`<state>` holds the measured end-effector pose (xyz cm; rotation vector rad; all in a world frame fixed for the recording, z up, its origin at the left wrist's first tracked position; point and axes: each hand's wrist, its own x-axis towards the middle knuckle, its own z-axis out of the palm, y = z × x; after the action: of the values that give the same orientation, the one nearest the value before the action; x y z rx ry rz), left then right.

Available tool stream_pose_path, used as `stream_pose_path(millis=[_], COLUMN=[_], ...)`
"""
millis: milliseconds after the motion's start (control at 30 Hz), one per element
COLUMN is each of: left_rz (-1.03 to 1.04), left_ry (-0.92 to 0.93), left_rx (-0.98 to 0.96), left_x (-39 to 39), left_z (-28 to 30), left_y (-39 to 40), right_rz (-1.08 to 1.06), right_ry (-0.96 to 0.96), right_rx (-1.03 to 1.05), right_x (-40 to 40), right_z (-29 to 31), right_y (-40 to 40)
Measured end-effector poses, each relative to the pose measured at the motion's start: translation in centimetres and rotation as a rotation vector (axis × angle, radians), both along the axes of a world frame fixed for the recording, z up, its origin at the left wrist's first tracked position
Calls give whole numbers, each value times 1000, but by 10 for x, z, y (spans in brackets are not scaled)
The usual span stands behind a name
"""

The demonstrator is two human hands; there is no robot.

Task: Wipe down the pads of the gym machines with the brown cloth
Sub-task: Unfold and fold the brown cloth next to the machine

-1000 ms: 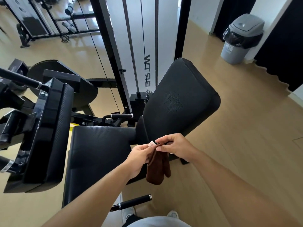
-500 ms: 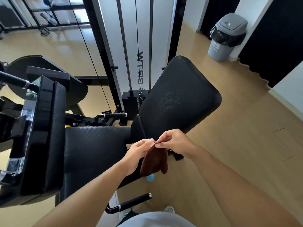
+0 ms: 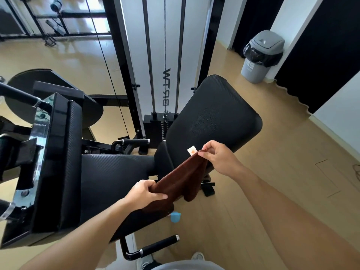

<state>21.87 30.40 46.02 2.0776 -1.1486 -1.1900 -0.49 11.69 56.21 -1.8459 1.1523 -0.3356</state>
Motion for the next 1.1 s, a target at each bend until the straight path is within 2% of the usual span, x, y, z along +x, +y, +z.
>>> stream_pose_path(millis=[133, 233, 267, 300, 433, 500, 567, 767, 867, 1000, 1067, 1100], left_rz=[0, -115, -97, -37, 332, 382, 395, 564, 555, 762, 871, 892], left_ry=[-169, -488, -516, -467, -17, 186, 303, 427, 508, 702, 698, 627], left_rx=[-14, 22, 39, 43, -22, -40, -64, -148, -77, -47, -75, -95], left_x=[14, 21, 24, 23, 23, 19, 17, -2, -23, -42, -41, -37], left_z=[11, 14, 14, 13, 19, 21, 25, 39, 49, 55, 56, 54], left_y=[5, 8, 8, 10, 13, 14, 13, -9, -24, -42, -45, -46], right_rz=[-43, -77, -111, -144, -247, -290, -338, -503, -446, -278, -276, -321], right_ry=[-16, -35, -43, -51, -78, -70, -64, -119, -153, -139, -152, -170], right_rx=[-2, -9, -16, -25, -33, -27, -10, 71, 125, 158, 147, 137], right_x=[4, 10, 11, 11, 14, 17, 20, 33, 42, 50, 50, 50], right_z=[-10, -18, -20, -23, -28, -29, -29, -27, -34, -46, -47, -46], right_y=[0, 3, 3, 3, 1, 1, 2, 19, 43, 69, 75, 75])
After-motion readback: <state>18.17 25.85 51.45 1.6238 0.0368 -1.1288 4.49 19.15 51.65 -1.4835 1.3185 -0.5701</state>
